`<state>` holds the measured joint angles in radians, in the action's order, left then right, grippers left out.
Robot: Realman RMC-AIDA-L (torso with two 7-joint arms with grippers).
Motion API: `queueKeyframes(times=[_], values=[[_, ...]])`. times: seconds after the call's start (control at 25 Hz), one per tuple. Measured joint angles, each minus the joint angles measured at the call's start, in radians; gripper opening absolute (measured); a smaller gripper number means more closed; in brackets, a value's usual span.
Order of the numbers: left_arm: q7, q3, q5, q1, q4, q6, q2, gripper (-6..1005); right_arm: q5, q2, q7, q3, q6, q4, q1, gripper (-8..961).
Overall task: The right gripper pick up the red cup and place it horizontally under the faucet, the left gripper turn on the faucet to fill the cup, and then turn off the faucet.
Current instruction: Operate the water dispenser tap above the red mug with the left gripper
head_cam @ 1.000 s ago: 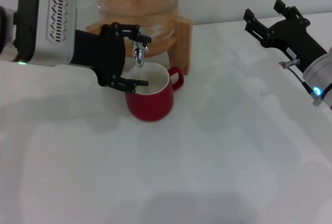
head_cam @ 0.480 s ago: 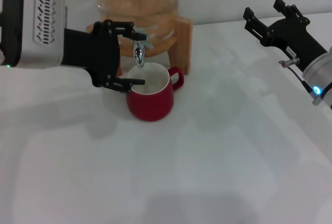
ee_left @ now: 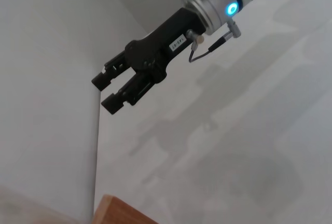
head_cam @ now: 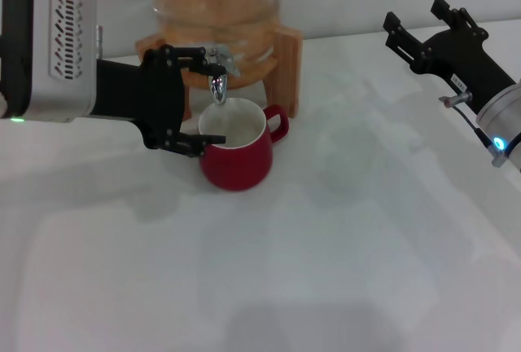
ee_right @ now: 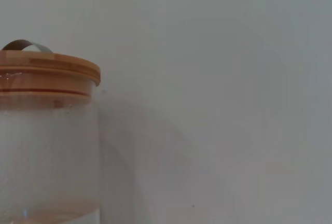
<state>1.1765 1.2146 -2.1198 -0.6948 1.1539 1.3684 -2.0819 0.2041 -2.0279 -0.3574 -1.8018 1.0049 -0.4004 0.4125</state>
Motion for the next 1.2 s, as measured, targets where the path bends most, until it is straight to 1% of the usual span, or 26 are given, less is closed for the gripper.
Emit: queueKeyframes(times=[0.28, 0.76, 1.2], values=[[-0.005, 0.002, 0.0, -0.011, -0.036, -0.023, 0.0, 843, 0.0, 0.0, 0.0, -0.006, 0.003, 0.001, -0.002, 832], [-0.006, 0.012, -0.006, -0.051, -0.085, -0.032, 0.001, 843, 0.0, 0.0, 0.0, -0.007, 0.012, 0.006, -0.004, 832], [-0.01, 0.024, -0.01, -0.059, -0.099, -0.054, 0.003, 843, 0.0, 0.0, 0.0, -0.007, 0.012, 0.007, -0.006, 831]])
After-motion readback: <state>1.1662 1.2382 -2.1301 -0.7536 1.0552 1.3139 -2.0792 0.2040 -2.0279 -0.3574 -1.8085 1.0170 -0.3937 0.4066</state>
